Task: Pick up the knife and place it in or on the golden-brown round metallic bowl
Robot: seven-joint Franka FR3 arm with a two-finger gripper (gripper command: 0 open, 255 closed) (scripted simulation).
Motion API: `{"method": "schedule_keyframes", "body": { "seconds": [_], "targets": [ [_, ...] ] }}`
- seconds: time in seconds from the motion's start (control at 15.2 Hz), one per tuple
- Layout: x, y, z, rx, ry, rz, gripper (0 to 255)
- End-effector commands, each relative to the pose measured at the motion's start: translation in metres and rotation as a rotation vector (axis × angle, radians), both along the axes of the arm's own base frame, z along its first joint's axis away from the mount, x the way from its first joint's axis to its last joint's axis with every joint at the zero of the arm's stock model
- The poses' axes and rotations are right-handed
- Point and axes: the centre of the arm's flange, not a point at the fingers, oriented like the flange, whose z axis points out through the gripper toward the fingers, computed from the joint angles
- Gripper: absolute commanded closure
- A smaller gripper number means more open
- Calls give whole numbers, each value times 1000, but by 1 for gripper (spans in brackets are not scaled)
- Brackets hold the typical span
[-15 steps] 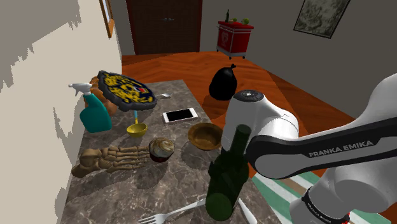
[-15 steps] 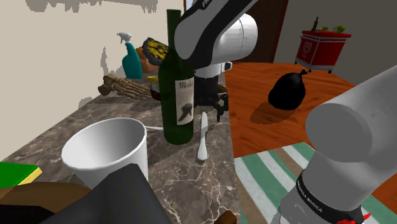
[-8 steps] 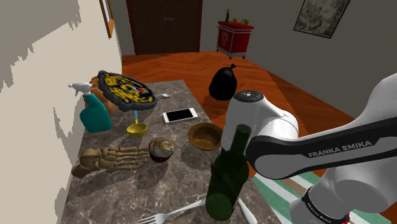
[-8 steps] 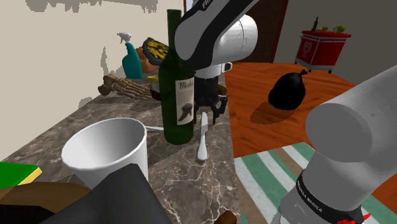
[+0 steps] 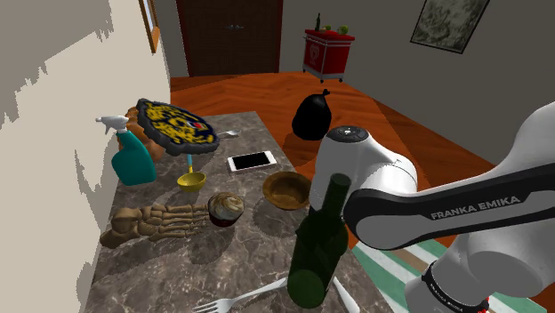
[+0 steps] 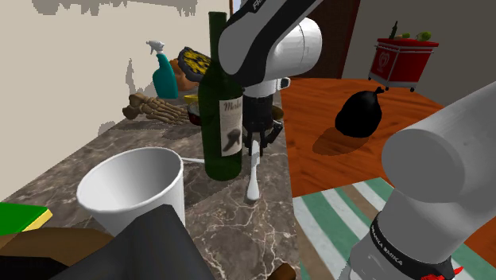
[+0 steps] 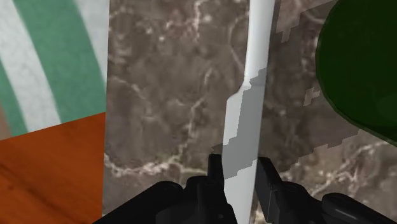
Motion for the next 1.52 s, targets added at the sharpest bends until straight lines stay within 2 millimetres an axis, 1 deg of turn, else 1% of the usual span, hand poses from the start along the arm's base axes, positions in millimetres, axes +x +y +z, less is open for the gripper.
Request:
{"method": "schedule_keyframes", "body": {
  "seconds": [0.0, 1.45],
  "targets": [
    [-1, 0, -1, 0, 1, 0, 255],
    [-1, 0, 115, 0, 1, 0, 255]
  ]
}}
